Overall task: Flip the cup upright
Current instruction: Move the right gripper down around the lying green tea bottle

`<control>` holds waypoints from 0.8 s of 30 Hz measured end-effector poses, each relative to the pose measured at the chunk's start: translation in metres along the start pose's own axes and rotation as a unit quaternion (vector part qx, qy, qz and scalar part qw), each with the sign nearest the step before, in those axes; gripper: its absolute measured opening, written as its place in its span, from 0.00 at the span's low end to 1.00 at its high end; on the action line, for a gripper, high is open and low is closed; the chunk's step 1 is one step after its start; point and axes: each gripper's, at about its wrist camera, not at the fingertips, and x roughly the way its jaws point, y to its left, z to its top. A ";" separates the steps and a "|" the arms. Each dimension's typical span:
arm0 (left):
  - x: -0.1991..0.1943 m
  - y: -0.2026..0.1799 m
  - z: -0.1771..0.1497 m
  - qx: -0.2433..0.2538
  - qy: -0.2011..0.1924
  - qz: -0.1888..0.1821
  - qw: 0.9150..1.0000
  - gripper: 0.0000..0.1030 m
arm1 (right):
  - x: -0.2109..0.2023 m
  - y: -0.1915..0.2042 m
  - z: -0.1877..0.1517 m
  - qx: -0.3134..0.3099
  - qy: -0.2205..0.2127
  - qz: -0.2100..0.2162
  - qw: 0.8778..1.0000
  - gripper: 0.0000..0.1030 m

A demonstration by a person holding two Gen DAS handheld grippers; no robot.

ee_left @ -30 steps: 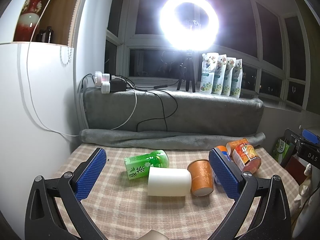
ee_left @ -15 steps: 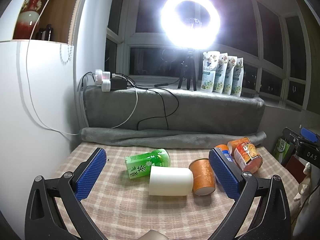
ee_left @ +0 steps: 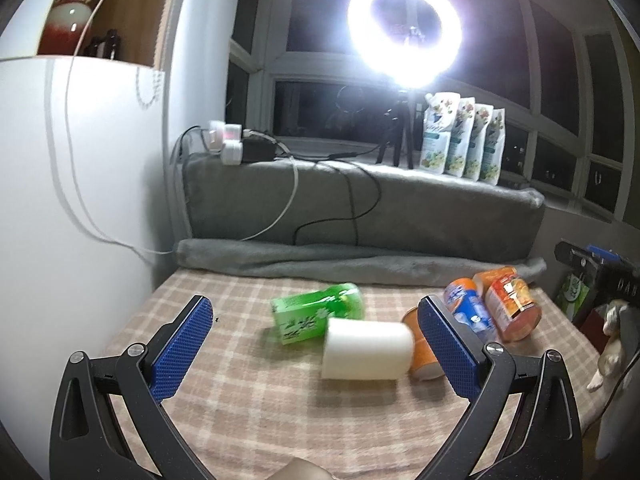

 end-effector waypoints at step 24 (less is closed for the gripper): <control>-0.001 0.060 -0.042 -0.034 0.069 0.043 0.996 0.99 | 0.175 0.174 0.014 -0.356 0.220 0.205 0.885 0.78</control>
